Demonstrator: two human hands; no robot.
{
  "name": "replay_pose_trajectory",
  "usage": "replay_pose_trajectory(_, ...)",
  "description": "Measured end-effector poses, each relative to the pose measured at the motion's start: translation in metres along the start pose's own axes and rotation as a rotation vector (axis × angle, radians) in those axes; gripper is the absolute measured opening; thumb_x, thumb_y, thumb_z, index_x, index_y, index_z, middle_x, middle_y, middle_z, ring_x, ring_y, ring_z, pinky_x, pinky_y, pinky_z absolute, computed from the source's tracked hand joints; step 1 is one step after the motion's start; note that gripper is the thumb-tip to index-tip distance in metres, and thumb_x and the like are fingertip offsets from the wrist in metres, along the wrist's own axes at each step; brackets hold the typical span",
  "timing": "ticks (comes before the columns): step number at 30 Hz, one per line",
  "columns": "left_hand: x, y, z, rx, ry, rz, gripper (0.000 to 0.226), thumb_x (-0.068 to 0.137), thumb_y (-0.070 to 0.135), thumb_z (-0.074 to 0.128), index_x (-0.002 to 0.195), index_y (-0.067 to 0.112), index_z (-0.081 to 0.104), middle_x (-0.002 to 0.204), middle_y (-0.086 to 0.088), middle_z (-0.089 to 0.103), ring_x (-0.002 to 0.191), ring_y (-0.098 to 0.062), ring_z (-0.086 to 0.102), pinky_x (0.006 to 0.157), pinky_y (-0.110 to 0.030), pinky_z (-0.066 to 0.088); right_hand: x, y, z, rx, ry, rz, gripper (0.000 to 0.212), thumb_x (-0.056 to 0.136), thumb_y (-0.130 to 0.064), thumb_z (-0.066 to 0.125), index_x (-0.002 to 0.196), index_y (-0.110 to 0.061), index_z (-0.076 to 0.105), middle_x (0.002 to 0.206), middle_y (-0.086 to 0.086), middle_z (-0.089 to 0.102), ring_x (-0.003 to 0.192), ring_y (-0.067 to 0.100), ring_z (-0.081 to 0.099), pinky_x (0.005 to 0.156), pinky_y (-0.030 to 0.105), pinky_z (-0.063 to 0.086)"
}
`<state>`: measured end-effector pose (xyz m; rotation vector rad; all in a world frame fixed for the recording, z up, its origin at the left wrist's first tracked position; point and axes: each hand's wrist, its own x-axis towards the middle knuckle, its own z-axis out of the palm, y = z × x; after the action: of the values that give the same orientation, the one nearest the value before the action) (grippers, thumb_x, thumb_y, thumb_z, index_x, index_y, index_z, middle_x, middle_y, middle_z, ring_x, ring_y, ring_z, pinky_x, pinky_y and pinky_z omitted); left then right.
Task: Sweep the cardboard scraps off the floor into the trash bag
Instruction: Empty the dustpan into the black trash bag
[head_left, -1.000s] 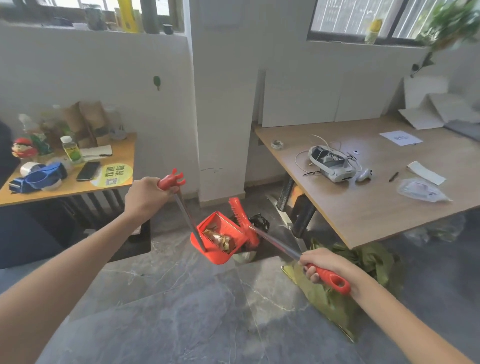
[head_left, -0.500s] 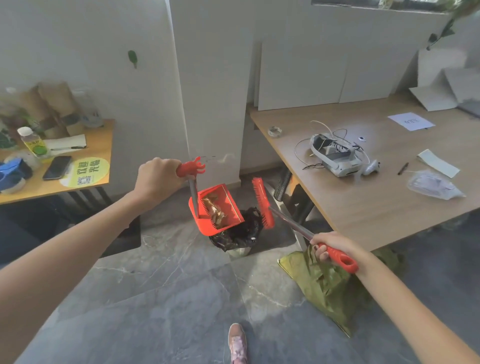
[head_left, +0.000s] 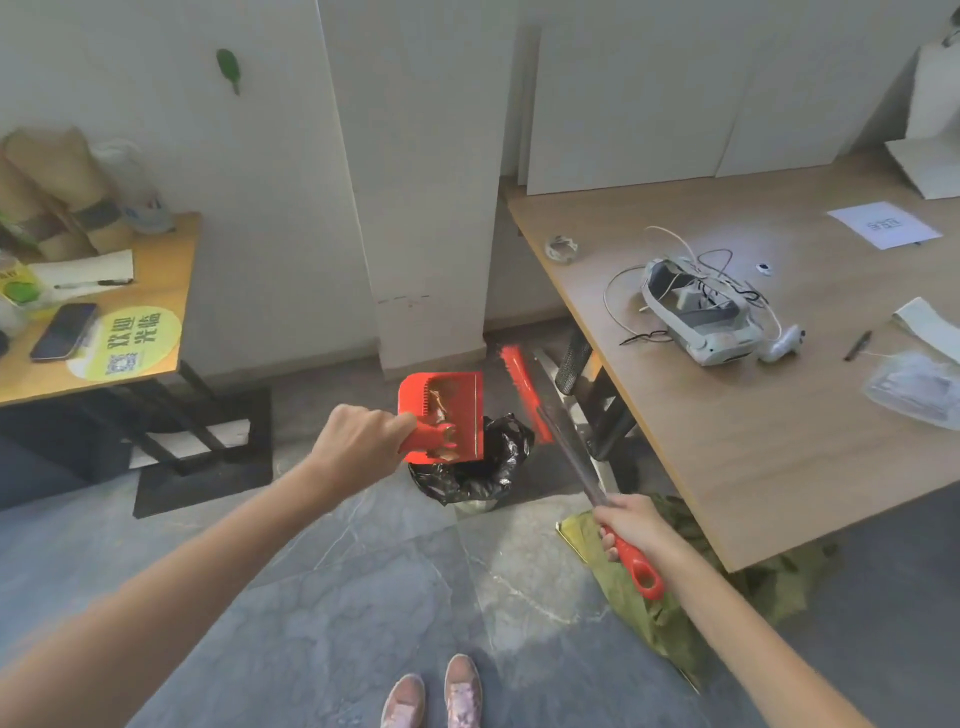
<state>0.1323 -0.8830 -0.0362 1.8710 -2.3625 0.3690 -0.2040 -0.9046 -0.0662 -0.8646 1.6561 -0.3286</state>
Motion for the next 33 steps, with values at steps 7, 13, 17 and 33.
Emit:
replay_pose_trajectory(7, -0.045, 0.034, 0.043, -0.086, -0.064, 0.044, 0.010, 0.064, 0.015, 0.041, 0.059, 0.016, 0.050, 0.038, -0.001, 0.052, 0.025, -0.023, 0.046, 0.037, -0.018, 0.017, 0.028, 0.052, 0.057, -0.084, 0.033, 0.030, 0.017, 0.084, 0.002, 0.046, 0.098, -0.002, 0.055, 0.054, 0.007, 0.044, 0.032, 0.011, 0.040, 0.034, 0.018, 0.036)
replay_pose_trajectory(13, -0.062, 0.057, 0.034, -0.216, -0.289, 0.078, 0.047, 0.067, 0.070, 0.058, 0.072, 0.024, 0.052, 0.047, 0.004, 0.058, 0.037, -0.018, 0.056, 0.036, -0.019, 0.026, 0.024, 0.067, 0.088, -0.019, 0.058, 0.098, 0.010, 0.083, 0.002, 0.047, 0.082, -0.008, 0.051, 0.054, 0.008, 0.044, 0.031, 0.012, 0.039, 0.035, 0.017, 0.035)
replay_pose_trajectory(17, -0.063, 0.072, 0.027, -0.549, -0.673, -0.283, 0.052, 0.079, 0.073, 0.043, 0.090, 0.023, 0.051, 0.065, 0.006, 0.054, 0.065, -0.020, 0.058, 0.061, -0.032, 0.042, 0.024, 0.067, 0.091, -0.028, 0.064, 0.081, 0.009, 0.083, 0.002, 0.049, 0.084, -0.007, 0.052, 0.053, 0.008, 0.044, 0.031, 0.012, 0.039, 0.035, 0.017, 0.035)
replay_pose_trajectory(33, -0.052, 0.066, 0.009, -0.267, -0.793, 0.026, 0.051, 0.087, 0.060, 0.045, 0.064, 0.015, 0.042, 0.056, 0.002, 0.032, 0.065, -0.025, 0.044, 0.055, -0.030, 0.033, 0.029, 0.035, 0.083, 0.145, 0.062, 0.082, 0.012, 0.085, 0.005, 0.047, 0.081, -0.005, 0.051, 0.051, 0.007, 0.044, 0.029, 0.009, 0.041, 0.033, 0.016, 0.036)
